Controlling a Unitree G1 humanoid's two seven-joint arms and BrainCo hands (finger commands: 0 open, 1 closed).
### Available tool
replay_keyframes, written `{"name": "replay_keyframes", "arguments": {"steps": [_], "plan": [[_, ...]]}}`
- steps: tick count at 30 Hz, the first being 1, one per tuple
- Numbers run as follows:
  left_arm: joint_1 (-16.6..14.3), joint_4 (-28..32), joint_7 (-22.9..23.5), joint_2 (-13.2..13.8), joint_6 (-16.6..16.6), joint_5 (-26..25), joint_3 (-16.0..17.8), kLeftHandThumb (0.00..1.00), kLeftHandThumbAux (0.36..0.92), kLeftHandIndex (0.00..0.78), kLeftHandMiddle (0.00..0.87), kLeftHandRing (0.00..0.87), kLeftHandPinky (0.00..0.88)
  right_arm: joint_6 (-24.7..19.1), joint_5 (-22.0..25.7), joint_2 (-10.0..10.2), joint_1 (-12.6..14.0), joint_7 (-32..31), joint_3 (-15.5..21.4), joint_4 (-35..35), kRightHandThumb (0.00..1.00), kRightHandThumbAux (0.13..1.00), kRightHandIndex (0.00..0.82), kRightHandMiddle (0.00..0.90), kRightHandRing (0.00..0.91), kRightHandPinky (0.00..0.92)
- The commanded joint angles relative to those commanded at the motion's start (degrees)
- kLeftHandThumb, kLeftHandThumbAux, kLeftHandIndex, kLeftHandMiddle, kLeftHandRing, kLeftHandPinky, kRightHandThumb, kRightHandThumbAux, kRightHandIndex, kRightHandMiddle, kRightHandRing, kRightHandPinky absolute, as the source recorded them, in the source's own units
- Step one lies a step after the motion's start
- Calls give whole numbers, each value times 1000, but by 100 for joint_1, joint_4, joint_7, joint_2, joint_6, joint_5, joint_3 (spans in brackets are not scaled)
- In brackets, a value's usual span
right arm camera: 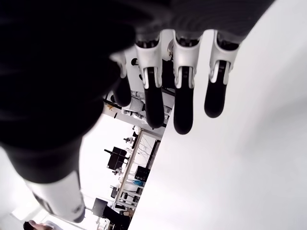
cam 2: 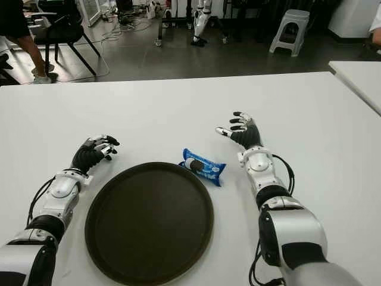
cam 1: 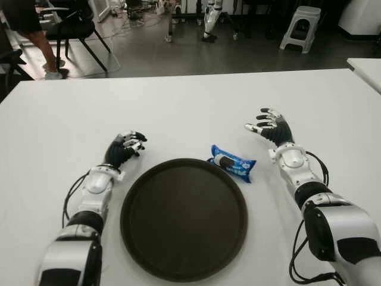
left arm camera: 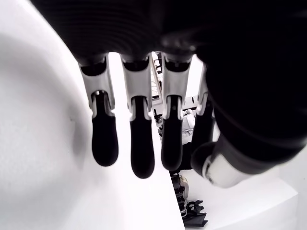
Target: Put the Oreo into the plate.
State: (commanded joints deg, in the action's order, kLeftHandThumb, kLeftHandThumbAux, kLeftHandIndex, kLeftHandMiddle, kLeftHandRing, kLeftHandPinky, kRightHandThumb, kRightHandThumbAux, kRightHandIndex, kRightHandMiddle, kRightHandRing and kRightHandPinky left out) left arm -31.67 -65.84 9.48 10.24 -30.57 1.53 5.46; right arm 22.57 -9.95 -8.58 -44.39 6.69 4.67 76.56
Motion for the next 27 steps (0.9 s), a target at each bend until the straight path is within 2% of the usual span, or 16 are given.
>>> {"name": "replay_keyframes", "arguments": {"steps": [4, 5, 7, 9, 11, 14, 18, 21, 24, 27], "plan": [[25, 22, 191, -37, -183, -175, 128, 672, 720, 400, 343, 396, 439, -17, 1, 8, -5, -15, 9, 2, 83, 764, 197, 287, 291, 281], [25, 18, 250, -42, -222, -222, 157, 524, 683, 316, 321, 368, 406, -22, 1, 12, -8, -15, 9, 2, 81, 761, 195, 286, 290, 278], [23, 5, 373, -52, -273, -314, 216, 381, 647, 238, 294, 332, 361, -29, -4, 18, -11, -11, 6, 3, 79, 756, 192, 282, 286, 271], [2, -3, 565, -61, -293, -476, 330, 270, 615, 184, 268, 287, 295, -27, -20, 25, -10, 10, -7, 3, 79, 754, 191, 281, 283, 268], [-30, -22, 679, -55, -297, -575, 403, 213, 599, 161, 253, 255, 246, -21, -32, 27, -8, 24, -17, 2, 83, 750, 192, 283, 285, 271], [-196, -121, 795, 38, -228, -705, 532, 175, 591, 143, 240, 226, 197, 1, -46, 36, 1, 43, -31, -1, 87, 743, 193, 288, 290, 277], [-476, -324, 787, 248, -125, -797, 703, 145, 596, 126, 218, 192, 149, 10, -60, 39, 8, 75, -47, -2, 87, 728, 193, 290, 289, 238], [-600, -451, 636, 413, -101, -824, 828, 111, 629, 117, 198, 172, 133, 16, -63, 39, 11, 83, -50, -3, 87, 722, 193, 292, 289, 251], [-562, -419, 400, 402, -158, -859, 923, 104, 662, 127, 202, 178, 145, 32, -53, 36, 19, 65, -37, -4, 88, 716, 190, 290, 288, 253], [-589, -453, 86, 435, -62, -815, 962, 121, 675, 144, 228, 214, 207, 26, -32, 37, 20, 45, -15, -3, 90, 712, 188, 287, 287, 265]]}}
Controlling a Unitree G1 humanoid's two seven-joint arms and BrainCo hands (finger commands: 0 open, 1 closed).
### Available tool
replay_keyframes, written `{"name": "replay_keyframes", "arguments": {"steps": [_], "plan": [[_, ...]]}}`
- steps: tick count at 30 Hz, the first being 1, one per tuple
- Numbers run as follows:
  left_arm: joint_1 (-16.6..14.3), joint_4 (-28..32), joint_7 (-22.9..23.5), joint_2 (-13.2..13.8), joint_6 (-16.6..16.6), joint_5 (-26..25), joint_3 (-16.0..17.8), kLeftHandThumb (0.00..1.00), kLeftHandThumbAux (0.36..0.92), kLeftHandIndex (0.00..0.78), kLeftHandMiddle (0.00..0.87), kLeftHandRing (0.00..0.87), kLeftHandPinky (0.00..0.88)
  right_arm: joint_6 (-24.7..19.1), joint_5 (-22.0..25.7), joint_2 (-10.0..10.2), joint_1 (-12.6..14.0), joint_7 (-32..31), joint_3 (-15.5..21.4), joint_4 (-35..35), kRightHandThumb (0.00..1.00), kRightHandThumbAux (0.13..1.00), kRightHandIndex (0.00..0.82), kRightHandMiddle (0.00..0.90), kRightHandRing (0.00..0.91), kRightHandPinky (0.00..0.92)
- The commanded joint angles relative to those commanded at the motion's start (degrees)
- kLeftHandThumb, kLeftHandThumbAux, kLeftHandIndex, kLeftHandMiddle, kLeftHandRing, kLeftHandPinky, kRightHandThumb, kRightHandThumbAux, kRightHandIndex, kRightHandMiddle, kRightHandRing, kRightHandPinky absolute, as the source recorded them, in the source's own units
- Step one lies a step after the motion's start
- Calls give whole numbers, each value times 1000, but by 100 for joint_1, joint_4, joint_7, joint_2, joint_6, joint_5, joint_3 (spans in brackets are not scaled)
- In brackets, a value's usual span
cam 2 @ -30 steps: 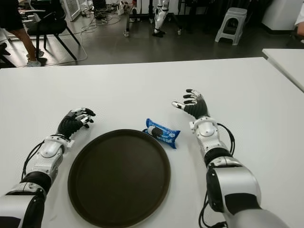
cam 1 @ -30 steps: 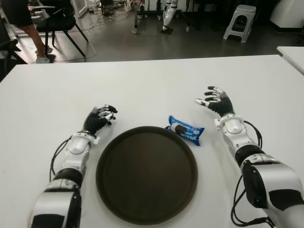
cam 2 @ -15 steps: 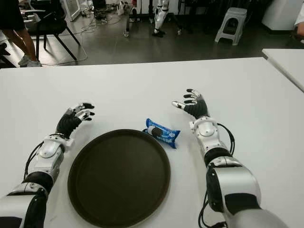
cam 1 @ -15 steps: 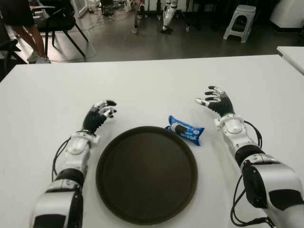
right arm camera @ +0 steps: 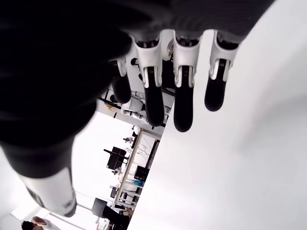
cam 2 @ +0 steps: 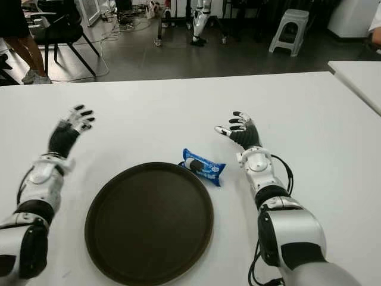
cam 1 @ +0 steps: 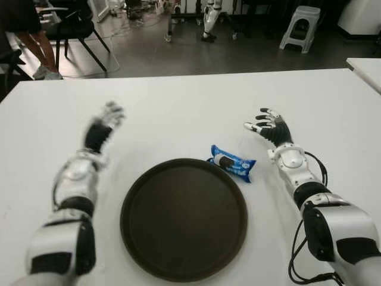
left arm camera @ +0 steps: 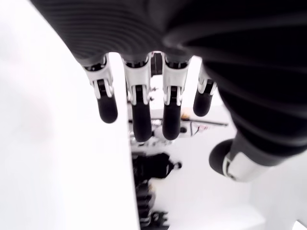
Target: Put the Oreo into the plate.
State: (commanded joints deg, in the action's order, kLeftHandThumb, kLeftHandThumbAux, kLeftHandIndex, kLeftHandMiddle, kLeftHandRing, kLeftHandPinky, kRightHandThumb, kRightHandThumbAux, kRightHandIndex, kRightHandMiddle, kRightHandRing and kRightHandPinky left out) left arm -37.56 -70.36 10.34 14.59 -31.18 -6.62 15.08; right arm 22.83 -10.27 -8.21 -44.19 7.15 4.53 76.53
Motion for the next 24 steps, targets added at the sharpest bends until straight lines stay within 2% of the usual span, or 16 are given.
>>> {"name": "replay_keyframes", "arguments": {"steps": [4, 6, 9, 12, 14, 18, 24], "plan": [[15, -173, -461, 158, 299, 127, -6, 179, 681, 175, 270, 272, 283, -18, 20, 3, -11, -26, 27, 3, 97, 719, 186, 286, 286, 269], [-19, -202, -682, 161, 447, 213, -67, 256, 703, 218, 312, 321, 335, -16, 11, 0, -16, -32, 23, 3, 105, 730, 188, 288, 288, 270], [-77, -222, -884, 141, 592, 307, -136, 320, 720, 254, 344, 358, 373, -14, -12, -5, -26, -22, 5, 2, 109, 735, 189, 288, 287, 268], [-135, -262, -1046, 105, 737, 397, -195, 565, 718, 357, 369, 391, 398, -29, -28, -2, -38, -15, -10, 3, 96, 733, 187, 284, 286, 273], [-147, -265, -1081, 94, 777, 420, -206, 624, 718, 382, 376, 400, 405, -36, -29, 2, -42, -13, -12, 4, 92, 728, 185, 283, 286, 278], [-134, -224, -1016, 32, 758, 403, -202, 673, 716, 402, 377, 407, 415, -34, -33, 3, -42, -34, -24, 5, 86, 712, 187, 286, 294, 290], [-125, -179, -857, 47, 727, 303, -121, 689, 715, 409, 393, 425, 431, -41, -49, -3, -41, -28, -41, 6, 98, 727, 186, 288, 297, 287]]}}
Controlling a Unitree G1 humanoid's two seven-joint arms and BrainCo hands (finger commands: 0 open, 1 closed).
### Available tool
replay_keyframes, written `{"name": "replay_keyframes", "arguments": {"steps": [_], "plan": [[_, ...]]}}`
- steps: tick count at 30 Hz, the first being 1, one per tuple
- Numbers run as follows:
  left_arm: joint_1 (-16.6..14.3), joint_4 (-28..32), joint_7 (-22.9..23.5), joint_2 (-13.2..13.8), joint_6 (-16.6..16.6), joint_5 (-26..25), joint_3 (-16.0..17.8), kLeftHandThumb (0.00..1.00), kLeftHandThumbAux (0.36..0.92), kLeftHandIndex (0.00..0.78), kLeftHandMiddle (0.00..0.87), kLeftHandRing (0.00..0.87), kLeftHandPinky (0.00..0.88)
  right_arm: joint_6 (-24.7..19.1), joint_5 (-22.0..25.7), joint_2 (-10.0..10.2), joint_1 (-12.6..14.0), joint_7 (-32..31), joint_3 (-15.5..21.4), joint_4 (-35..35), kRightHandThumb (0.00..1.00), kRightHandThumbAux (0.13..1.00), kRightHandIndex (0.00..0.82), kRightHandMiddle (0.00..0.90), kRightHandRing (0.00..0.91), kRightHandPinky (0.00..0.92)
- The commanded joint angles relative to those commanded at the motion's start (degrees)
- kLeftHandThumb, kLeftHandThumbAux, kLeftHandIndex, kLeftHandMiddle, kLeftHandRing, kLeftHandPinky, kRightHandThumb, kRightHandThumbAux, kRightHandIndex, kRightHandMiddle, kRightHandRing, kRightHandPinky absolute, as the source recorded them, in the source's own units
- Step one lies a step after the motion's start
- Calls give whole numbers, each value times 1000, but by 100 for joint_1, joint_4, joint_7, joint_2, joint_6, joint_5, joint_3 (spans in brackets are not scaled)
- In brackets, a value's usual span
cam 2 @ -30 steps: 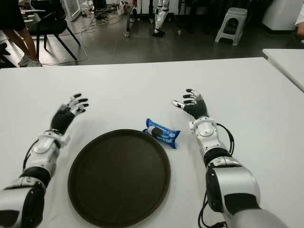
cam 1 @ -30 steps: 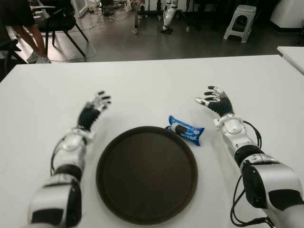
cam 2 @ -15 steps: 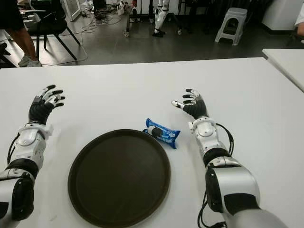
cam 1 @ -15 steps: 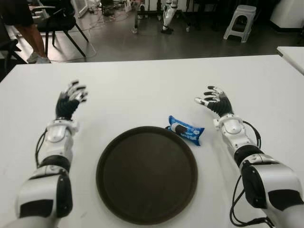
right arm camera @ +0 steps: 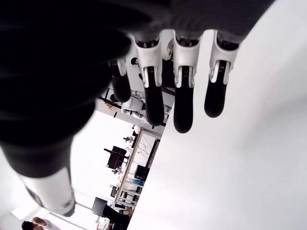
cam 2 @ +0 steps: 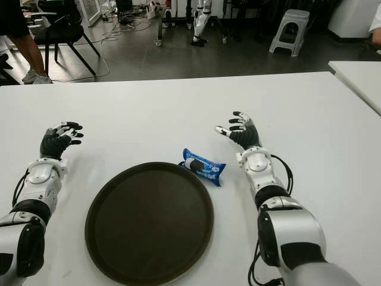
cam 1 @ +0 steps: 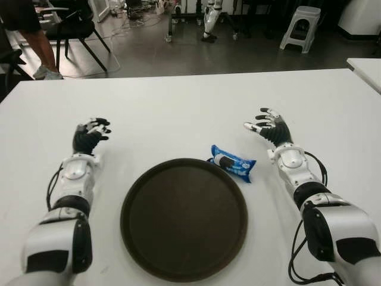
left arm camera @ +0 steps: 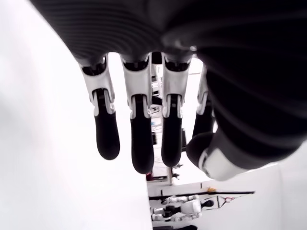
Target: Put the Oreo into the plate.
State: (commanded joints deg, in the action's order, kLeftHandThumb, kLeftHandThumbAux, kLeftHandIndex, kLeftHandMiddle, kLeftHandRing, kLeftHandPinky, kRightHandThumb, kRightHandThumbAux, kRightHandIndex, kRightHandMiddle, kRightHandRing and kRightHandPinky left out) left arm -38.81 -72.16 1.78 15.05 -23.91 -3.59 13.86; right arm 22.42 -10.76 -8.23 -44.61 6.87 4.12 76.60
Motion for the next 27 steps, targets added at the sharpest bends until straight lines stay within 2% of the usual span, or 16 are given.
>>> {"name": "replay_keyframes", "arguments": {"steps": [27], "plan": [[29, -10, 284, -89, -111, -111, 132, 701, 715, 415, 420, 443, 439, 24, -12, 16, -25, 144, 5, -7, 87, 719, 194, 288, 288, 280]]}}
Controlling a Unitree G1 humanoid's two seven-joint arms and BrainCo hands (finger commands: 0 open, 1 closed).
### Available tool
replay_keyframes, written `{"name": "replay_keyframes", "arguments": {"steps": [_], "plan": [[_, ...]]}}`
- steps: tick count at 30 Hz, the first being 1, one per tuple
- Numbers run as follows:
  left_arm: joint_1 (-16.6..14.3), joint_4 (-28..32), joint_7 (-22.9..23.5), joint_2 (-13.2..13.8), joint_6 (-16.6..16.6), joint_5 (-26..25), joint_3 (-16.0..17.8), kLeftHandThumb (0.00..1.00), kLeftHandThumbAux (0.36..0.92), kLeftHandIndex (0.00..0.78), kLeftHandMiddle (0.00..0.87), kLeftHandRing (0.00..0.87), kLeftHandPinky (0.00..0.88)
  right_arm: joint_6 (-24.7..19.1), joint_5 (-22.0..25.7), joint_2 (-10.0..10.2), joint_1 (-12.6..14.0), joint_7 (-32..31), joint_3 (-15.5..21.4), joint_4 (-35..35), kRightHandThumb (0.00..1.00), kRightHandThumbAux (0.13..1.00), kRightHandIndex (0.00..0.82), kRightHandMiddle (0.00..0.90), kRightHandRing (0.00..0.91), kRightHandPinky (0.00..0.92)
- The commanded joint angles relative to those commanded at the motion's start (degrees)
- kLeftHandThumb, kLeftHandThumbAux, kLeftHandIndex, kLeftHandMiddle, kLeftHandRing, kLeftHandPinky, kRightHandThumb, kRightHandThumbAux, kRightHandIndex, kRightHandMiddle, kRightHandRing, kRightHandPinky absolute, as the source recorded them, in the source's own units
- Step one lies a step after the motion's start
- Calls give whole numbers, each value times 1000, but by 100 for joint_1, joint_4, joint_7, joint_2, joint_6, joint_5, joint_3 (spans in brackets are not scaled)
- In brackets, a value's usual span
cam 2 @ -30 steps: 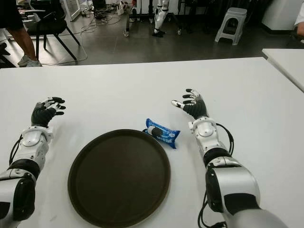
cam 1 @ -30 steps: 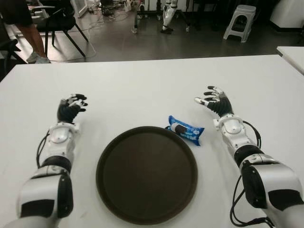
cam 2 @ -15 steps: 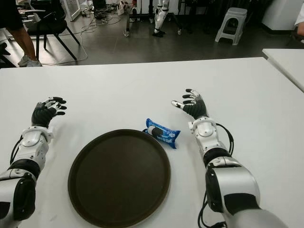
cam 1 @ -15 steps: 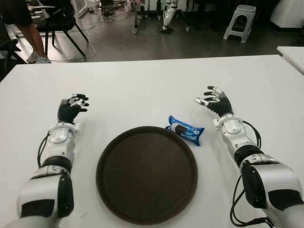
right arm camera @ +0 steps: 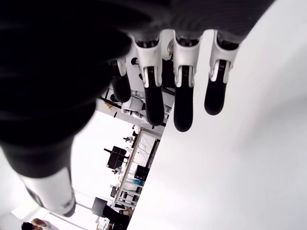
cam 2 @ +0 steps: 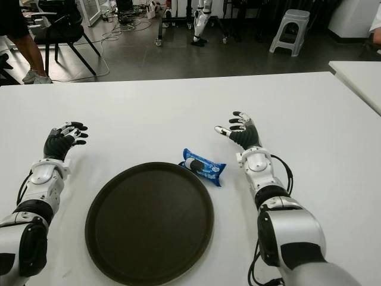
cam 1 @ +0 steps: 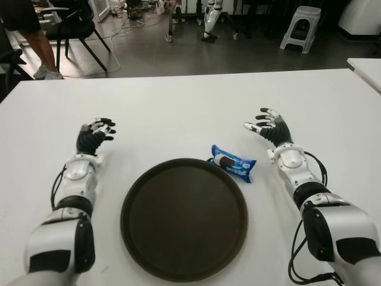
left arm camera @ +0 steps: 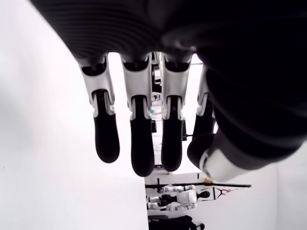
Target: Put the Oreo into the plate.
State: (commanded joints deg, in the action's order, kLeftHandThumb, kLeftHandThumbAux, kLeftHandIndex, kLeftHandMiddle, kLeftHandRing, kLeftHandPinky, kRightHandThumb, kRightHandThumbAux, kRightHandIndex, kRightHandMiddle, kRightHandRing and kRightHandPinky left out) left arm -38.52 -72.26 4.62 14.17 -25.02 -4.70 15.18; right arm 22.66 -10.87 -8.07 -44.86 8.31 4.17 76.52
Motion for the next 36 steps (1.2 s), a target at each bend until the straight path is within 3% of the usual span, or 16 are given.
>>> {"name": "replay_keyframes", "arguments": {"steps": [14, 20, 28, 36], "plan": [[0, -3, 91, -28, 12, -47, 87, 700, 714, 414, 423, 442, 437, 632, -311, -206, -495, 393, -344, -237, 50, 718, 179, 279, 299, 320], [43, 12, 1, -79, -14, 10, 22, 699, 715, 412, 410, 434, 428, 942, -504, -256, -525, 675, -533, -320, 9, 709, 172, 271, 294, 311], [325, 201, -47, -482, -415, 242, -304, 695, 716, 410, 396, 427, 432, 1039, -756, -265, -523, 1012, -785, -345, 0, 703, 170, 260, 276, 288], [468, 377, 564, -450, -655, 306, -519, 694, 716, 409, 388, 436, 482, 943, -949, -280, -508, 967, -1060, -350, 0, 646, 152, 214, 227, 212]]}}
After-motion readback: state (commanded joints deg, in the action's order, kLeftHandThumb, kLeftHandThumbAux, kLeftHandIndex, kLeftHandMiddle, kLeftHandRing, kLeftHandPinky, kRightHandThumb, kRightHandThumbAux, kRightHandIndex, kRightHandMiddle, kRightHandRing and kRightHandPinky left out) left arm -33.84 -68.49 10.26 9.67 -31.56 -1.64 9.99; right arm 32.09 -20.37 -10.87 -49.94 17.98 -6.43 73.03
